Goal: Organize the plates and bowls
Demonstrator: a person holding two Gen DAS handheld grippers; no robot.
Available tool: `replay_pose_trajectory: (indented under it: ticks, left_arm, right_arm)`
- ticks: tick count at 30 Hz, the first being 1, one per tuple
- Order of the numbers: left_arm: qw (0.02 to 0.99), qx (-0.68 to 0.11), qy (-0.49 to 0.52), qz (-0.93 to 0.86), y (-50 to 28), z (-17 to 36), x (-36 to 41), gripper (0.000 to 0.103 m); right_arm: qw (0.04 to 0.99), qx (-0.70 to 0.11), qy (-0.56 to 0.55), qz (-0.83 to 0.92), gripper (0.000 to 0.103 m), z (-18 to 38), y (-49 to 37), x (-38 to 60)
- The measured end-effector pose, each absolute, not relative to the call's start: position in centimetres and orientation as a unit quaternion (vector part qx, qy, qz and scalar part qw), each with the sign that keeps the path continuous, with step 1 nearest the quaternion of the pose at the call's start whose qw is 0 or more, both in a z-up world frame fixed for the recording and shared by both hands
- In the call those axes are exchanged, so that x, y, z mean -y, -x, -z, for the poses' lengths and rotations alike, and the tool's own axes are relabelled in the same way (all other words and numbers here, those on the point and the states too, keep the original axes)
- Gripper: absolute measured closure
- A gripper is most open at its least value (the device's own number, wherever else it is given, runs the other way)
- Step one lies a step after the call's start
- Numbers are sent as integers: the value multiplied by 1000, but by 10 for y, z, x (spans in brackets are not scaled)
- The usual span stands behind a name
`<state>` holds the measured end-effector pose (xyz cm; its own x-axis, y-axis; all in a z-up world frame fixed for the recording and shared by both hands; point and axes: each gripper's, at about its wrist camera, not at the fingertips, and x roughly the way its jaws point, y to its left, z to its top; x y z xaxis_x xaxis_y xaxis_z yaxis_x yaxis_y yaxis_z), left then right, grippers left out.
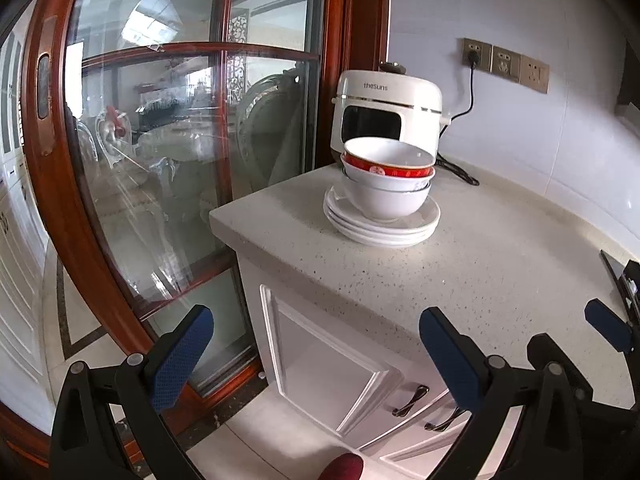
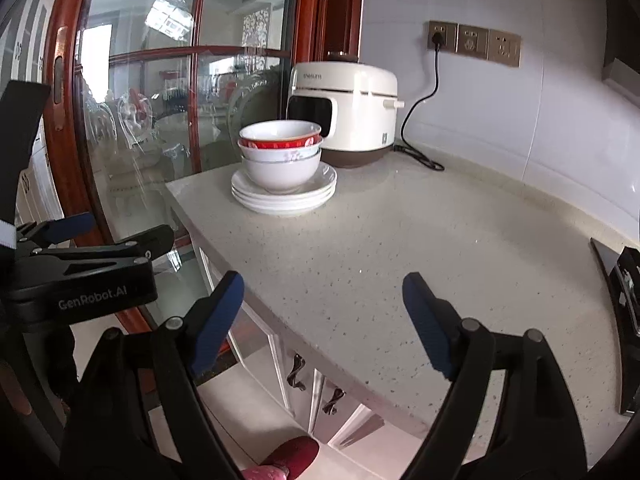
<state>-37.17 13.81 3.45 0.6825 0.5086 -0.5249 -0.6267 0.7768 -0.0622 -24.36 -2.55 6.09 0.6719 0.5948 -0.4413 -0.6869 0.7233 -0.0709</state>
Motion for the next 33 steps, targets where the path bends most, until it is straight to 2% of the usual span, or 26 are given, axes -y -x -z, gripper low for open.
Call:
replay_pose_trajectory:
  ticks: [33]
  left_arm:
    - [912, -241, 117, -309, 385, -33, -132, 0]
  right_arm:
    - [905, -188, 111, -365, 15, -66, 252, 20]
